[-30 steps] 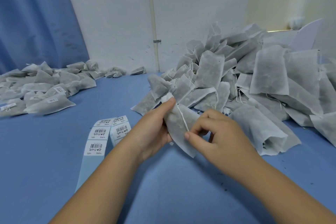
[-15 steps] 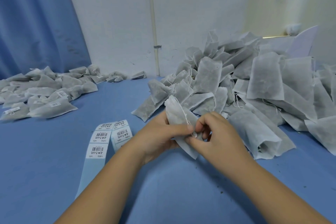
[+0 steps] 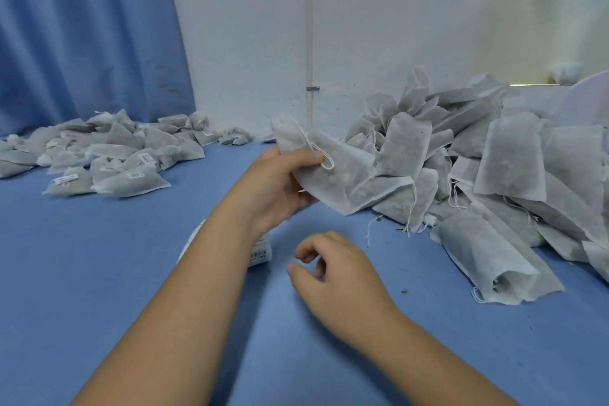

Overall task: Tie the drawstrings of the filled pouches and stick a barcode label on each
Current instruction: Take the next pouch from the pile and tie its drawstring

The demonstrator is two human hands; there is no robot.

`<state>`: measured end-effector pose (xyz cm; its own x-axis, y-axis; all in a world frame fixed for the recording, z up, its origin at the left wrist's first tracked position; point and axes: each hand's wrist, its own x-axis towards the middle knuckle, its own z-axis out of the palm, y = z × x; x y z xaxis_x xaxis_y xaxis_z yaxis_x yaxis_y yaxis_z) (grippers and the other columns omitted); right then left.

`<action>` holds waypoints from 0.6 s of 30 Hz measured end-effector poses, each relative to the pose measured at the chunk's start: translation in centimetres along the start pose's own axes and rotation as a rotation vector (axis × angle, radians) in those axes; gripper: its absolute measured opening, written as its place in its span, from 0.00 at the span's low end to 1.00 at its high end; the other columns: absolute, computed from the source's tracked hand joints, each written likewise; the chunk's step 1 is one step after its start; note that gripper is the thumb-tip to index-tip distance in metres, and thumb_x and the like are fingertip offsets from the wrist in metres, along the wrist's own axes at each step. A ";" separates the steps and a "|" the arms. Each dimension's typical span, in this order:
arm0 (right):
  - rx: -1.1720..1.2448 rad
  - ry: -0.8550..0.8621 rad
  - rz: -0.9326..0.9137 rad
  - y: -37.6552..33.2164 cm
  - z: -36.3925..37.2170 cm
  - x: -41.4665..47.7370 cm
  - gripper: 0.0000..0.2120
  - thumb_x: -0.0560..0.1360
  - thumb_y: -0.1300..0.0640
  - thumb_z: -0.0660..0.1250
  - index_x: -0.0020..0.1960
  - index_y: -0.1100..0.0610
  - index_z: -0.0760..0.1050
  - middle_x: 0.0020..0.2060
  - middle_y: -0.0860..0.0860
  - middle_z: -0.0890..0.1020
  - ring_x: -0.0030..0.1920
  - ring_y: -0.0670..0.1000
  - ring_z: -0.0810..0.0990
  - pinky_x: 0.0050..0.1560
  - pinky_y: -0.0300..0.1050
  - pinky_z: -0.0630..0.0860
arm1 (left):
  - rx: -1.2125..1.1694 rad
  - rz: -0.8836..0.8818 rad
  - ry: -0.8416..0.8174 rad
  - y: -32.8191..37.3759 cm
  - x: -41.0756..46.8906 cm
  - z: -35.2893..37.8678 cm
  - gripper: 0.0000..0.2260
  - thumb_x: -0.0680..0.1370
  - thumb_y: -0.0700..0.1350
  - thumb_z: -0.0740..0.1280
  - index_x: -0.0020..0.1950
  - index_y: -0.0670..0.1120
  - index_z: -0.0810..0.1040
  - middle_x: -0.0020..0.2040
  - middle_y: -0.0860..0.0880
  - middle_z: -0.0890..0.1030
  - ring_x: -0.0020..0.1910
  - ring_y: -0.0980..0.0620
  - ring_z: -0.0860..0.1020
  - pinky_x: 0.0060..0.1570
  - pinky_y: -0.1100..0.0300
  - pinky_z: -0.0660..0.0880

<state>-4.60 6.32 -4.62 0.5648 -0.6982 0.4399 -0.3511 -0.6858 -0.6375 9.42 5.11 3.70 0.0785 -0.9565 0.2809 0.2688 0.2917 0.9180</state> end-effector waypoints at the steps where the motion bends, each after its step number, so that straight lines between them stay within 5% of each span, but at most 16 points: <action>1: 0.045 0.003 0.035 -0.6 1.1 0.5 0.06 0.74 0.47 0.68 0.48 0.45 0.72 0.46 0.40 0.74 0.41 0.40 0.72 0.46 0.35 0.68 | -0.051 0.016 0.017 0.4 0.1 -0.2 0.04 0.77 0.37 0.65 0.45 0.43 0.78 0.38 0.48 0.83 0.39 0.51 0.83 0.42 0.55 0.82; 4: 0.175 -0.010 0.135 -2.5 4.0 2.0 0.13 0.73 0.45 0.68 0.54 0.47 0.72 0.50 0.42 0.76 0.43 0.41 0.74 0.43 0.33 0.69 | -0.206 0.037 0.050 1.1 0.0 -0.3 0.03 0.76 0.37 0.64 0.44 0.43 0.77 0.38 0.48 0.82 0.40 0.51 0.82 0.44 0.54 0.81; 8: 0.192 -0.030 0.245 -3.8 5.8 3.5 0.10 0.72 0.53 0.67 0.51 0.49 0.68 0.47 0.49 0.78 0.46 0.50 0.78 0.45 0.47 0.76 | -0.159 0.029 0.065 0.8 -0.4 -0.1 0.03 0.77 0.38 0.65 0.49 0.43 0.76 0.42 0.46 0.79 0.44 0.48 0.79 0.52 0.50 0.76; 11: 0.065 -0.032 0.237 -4.1 6.3 4.2 0.08 0.75 0.57 0.63 0.40 0.49 0.65 0.38 0.48 0.75 0.38 0.51 0.75 0.34 0.43 0.68 | -0.175 0.030 0.067 0.8 -0.7 0.0 0.03 0.76 0.38 0.65 0.49 0.43 0.75 0.44 0.45 0.77 0.49 0.46 0.76 0.56 0.46 0.70; 14: -0.015 -0.126 0.213 -4.1 6.6 4.1 0.19 0.78 0.63 0.60 0.33 0.48 0.60 0.36 0.52 0.77 0.36 0.52 0.74 0.27 0.31 0.62 | -0.191 0.038 0.071 1.1 -0.7 0.0 0.04 0.79 0.38 0.62 0.44 0.44 0.74 0.40 0.46 0.76 0.44 0.47 0.74 0.54 0.46 0.65; 16: 0.073 -0.207 0.251 -4.5 6.6 4.3 0.20 0.79 0.64 0.59 0.33 0.47 0.59 0.35 0.50 0.74 0.32 0.45 0.69 0.27 0.26 0.63 | -0.200 0.049 0.061 1.4 -0.7 0.0 0.06 0.79 0.37 0.62 0.43 0.44 0.75 0.38 0.47 0.77 0.41 0.49 0.75 0.52 0.48 0.68; 18: 0.211 -0.278 0.354 -4.9 6.8 4.7 0.19 0.80 0.65 0.59 0.34 0.49 0.62 0.32 0.47 0.70 0.31 0.42 0.66 0.32 0.31 0.67 | -0.236 0.064 0.037 1.8 -0.8 -0.1 0.07 0.78 0.38 0.62 0.42 0.45 0.76 0.37 0.49 0.79 0.40 0.52 0.78 0.50 0.52 0.73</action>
<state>4.83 7.82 -3.77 0.6258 -0.7800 0.0060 -0.4149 -0.3394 -0.8442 9.92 6.39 5.14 0.1368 -0.9368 0.3220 0.4782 0.3471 0.8067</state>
